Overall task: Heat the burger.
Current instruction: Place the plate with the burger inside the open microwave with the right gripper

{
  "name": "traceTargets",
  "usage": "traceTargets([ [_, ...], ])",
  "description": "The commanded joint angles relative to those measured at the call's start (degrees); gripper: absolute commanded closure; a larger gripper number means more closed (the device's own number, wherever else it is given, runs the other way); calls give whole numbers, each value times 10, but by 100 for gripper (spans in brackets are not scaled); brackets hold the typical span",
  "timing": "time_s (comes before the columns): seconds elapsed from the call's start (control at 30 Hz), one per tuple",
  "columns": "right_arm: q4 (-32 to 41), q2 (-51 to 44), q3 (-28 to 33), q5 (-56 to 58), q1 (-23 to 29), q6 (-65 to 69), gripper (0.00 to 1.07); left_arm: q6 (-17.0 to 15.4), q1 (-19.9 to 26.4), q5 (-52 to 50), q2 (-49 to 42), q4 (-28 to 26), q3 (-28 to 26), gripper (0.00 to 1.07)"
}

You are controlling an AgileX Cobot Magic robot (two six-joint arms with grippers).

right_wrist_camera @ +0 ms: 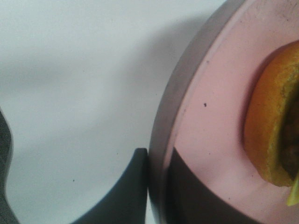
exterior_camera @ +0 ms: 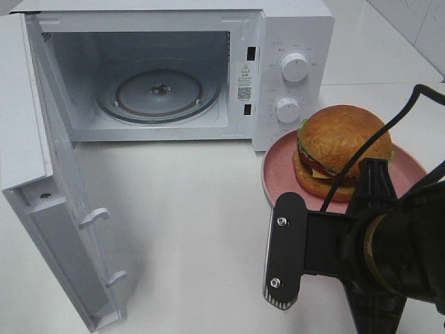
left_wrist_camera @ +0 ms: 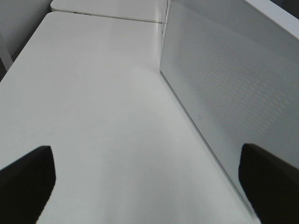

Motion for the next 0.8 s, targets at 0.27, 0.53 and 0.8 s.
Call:
traceTargets([
  [0.27,-79,-6,-1,-41,1,-14,106,0,2,-4,-10,-5,2,7],
  [0.53,-80,-6,-1,-61,-2,-89,107,0,2,-4,-10,-5,2,7],
  [0.8,-78,-6,-1,-111,-2,-182,107,0,2,-4,-10,-5,2,7],
])
